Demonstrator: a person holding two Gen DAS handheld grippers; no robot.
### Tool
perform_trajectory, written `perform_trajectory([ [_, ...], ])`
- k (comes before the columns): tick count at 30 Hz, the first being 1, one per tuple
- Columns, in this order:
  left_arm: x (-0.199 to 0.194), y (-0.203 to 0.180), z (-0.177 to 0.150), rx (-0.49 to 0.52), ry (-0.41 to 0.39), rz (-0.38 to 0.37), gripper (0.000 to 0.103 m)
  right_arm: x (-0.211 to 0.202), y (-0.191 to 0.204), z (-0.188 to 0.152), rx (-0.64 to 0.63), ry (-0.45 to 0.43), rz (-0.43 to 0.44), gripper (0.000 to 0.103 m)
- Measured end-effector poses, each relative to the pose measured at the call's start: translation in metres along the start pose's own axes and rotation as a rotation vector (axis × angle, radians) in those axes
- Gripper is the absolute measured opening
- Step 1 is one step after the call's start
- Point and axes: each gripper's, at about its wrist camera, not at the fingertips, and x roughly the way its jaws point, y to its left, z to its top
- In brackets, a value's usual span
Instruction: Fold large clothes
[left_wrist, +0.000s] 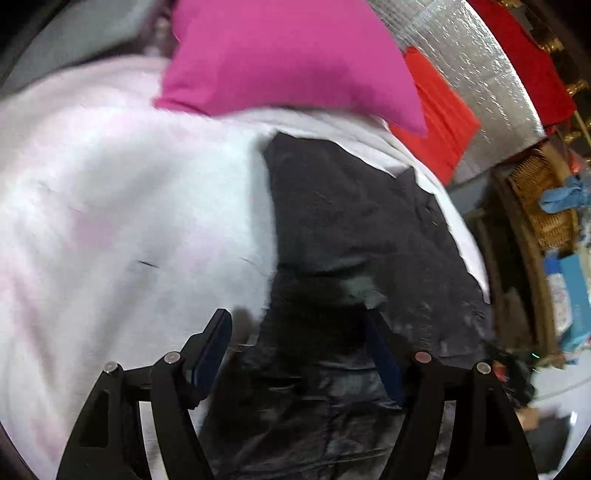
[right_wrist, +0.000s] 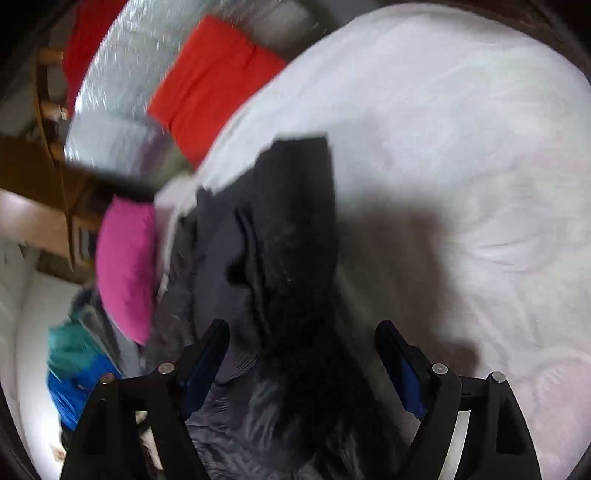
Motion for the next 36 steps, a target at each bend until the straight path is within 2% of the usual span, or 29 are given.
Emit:
perform_trajectory([
  [2, 0.009, -0.008, -0.003, 0.024, 0.024, 0.004, 0.074, -0.001, 0.008, -0.001, -0.044, -0.037, -0.011, 0.083],
  [3, 0.011, -0.011, -0.002, 0.041, 0.012, 0.014, 0.074, -0.001, 0.015, -0.001, -0.068, -0.035, -0.001, 0.062],
  [4, 0.012, -0.016, -0.002, 0.065, 0.000, 0.019, 0.074, 0.001, 0.019, -0.002, -0.078, -0.031, -0.005, 0.055],
  [6, 0.015, -0.022, 0.000, 0.087, -0.014, 0.030, 0.062, -0.001, 0.028, -0.003, -0.091, -0.063, -0.046, 0.043],
  [8, 0.019, -0.025, 0.003, 0.096, -0.024, 0.033, 0.051, -0.007, 0.034, -0.010, -0.077, -0.076, 0.005, 0.029],
  [9, 0.020, -0.028, 0.003, 0.107, -0.032, 0.041, 0.050, -0.016, 0.039, -0.013, -0.073, -0.099, 0.028, 0.027],
  [13, 0.015, -0.040, 0.008, 0.138, -0.060, 0.054, 0.044, -0.046, 0.057, -0.026, -0.094, -0.148, 0.078, 0.026],
  [15, 0.009, -0.045, 0.008, 0.152, -0.079, 0.043, 0.044, -0.057, 0.051, -0.033, -0.077, -0.157, 0.086, 0.026],
  [18, 0.016, -0.041, 0.007, 0.154, -0.054, 0.078, 0.048, -0.045, 0.033, -0.036, -0.014, -0.108, 0.026, 0.027],
  [19, 0.021, -0.040, 0.006, 0.153, -0.040, 0.099, 0.053, -0.041, 0.028, -0.035, 0.004, -0.088, 0.011, 0.028],
  [20, 0.028, -0.037, 0.005, 0.146, -0.022, 0.128, 0.060, -0.034, 0.020, -0.034, 0.023, -0.056, -0.006, 0.033],
  [21, 0.031, -0.035, 0.005, 0.139, -0.008, 0.139, 0.061, -0.030, 0.015, -0.033, 0.033, -0.052, -0.008, 0.036],
  [22, 0.032, -0.036, 0.004, 0.142, -0.005, 0.139, 0.062, -0.030, 0.013, -0.032, 0.042, -0.051, -0.015, 0.043],
  [24, 0.031, -0.041, 0.004, 0.164, -0.006, 0.156, 0.065, -0.031, 0.012, -0.032, 0.048, -0.038, -0.026, 0.066],
  [28, 0.033, -0.044, -0.003, 0.184, 0.015, 0.163, 0.071, -0.047, 0.004, -0.035, 0.053, -0.034, -0.005, 0.070],
  [30, 0.032, -0.042, -0.006, 0.181, 0.023, 0.151, 0.072, -0.053, -0.005, -0.041, 0.052, -0.015, 0.002, 0.076],
  [34, 0.028, -0.037, -0.018, 0.191, 0.023, 0.126, 0.072, -0.035, -0.005, -0.046, 0.041, 0.058, 0.038, 0.075],
  [35, 0.028, -0.038, -0.019, 0.191, 0.022, 0.123, 0.070, -0.029, -0.001, -0.048, 0.009, 0.084, 0.024, 0.062],
  [36, 0.028, -0.038, -0.020, 0.190, 0.018, 0.121, 0.068, -0.025, 0.005, -0.051, -0.026, 0.083, -0.025, 0.042],
])
